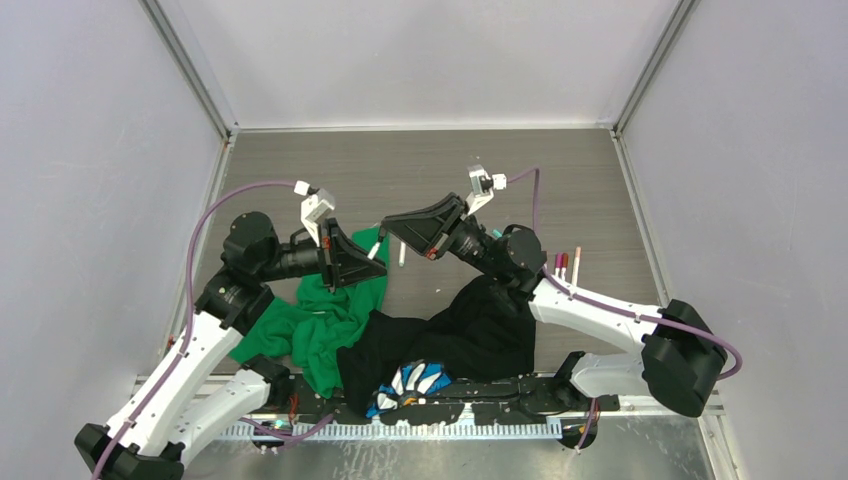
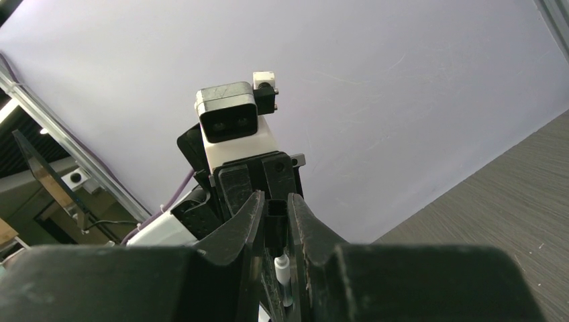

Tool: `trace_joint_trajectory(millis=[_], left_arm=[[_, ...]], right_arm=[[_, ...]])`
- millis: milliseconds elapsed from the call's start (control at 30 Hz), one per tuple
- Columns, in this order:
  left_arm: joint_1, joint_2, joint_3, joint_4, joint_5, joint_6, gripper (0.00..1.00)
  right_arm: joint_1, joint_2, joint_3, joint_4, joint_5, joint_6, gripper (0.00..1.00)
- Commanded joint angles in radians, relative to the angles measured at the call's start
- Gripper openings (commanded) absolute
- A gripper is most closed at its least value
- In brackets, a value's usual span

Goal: Insert the pens into the pen caps
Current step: Insert the pen cap onto the pen.

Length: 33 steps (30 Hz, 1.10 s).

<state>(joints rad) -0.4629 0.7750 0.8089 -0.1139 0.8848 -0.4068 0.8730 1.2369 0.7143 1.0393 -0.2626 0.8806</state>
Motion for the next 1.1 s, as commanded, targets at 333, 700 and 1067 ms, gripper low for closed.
trace_joint_trajectory(millis=[333, 700, 1067], left_arm=[[-0.002, -0.043, 0.001, 0.037, -0.037, 0.011, 0.0], [-0.002, -0.071, -0.005, 0.034, -0.093, 0.017, 0.0], [-0.002, -0.089, -0.014, 0.056, -0.105, 0.01, 0.0]], right_arm=[[0.034, -0.009, -0.006, -0.035, -0.026, -0.05, 0.01], [0.04, -0.027, -0.026, -0.038, -0.023, -0.071, 0.01], [0.09, 0.003, -0.043, -0.092, -0.068, -0.066, 0.01]])
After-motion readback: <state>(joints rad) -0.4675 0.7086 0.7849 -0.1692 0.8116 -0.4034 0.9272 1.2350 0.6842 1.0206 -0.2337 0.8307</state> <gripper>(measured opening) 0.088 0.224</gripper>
